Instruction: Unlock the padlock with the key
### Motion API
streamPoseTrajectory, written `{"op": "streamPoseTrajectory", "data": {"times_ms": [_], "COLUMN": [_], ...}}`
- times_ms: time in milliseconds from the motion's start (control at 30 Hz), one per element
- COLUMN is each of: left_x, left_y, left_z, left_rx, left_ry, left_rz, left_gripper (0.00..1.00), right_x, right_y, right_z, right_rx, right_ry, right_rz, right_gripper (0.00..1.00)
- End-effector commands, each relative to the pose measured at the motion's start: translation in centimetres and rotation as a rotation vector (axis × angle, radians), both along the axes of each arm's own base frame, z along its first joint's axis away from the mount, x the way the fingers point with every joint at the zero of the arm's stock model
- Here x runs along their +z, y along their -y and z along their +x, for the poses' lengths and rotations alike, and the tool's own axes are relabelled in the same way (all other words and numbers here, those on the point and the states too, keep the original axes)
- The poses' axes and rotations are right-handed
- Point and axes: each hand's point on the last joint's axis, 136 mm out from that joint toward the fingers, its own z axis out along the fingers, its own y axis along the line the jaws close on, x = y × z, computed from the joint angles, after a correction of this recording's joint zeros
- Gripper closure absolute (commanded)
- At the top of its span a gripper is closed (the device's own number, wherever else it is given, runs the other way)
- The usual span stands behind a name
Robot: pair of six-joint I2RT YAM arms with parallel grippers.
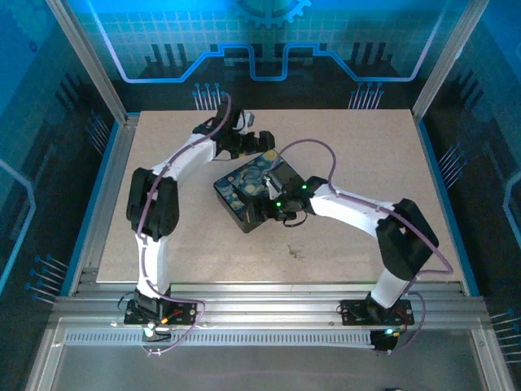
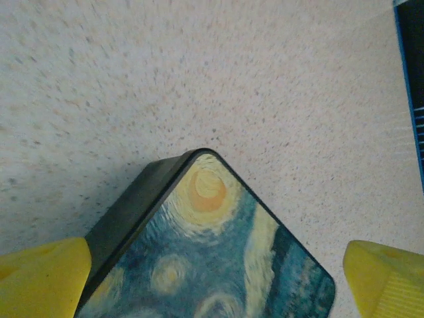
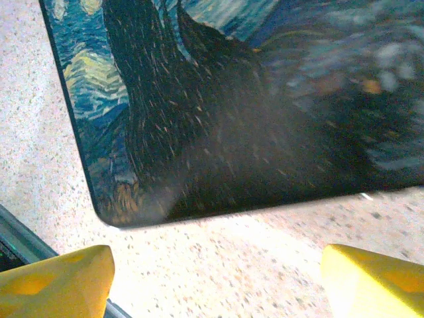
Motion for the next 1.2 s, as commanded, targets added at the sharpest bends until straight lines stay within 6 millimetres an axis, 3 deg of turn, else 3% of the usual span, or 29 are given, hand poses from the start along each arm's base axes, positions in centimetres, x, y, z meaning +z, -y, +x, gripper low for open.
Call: {"op": "streamPoseTrajectory", "data": {"times_ms": [0,67,200,400,600,833,1167], "left_x": [4.9,5.1,3.5,0.6,-1.0,-1.1,-1.2], "left_y": [-3.1,-4.2,-6.2,-8.1,-9.1,-8.4,-8.7], "left_z": [-1.6,-2.8,-6.3,-12.1,-15.5,-16.5,-16.8], "left_rx": [0.049,0.082,0.148,0.179,0.207,0.184,0.177], "left_ry": [0.107,0.102,0.057,-0.026,-0.066,-0.075,-0.076], "left_rz": [0.099,0.129,0.163,0.241,0.220,0.220,0.247], "left_gripper": [0.01,0.01,0.01,0.01,0.01,0.01,0.01], "right_x": [0.9,0.3,-2.3,-4.9,-6.0,-6.8,-7.0], "right_y": [2.7,4.6,8.3,10.7,10.2,8.5,8.2], "right_z": [-1.1,-1.9,-4.2,-7.1,-8.4,-7.8,-8.1], "right_rx": [0.008,-0.016,-0.074,-0.108,-0.093,-0.073,-0.151], "right_ry": [0.022,0.006,-0.060,-0.112,-0.120,-0.123,-0.191], "right_rz": [-0.023,-0.047,-0.091,-0.114,-0.124,-0.158,-0.183], "right_gripper": [0.18,0.24,0.48,0.57,0.58,0.61,0.63]}}
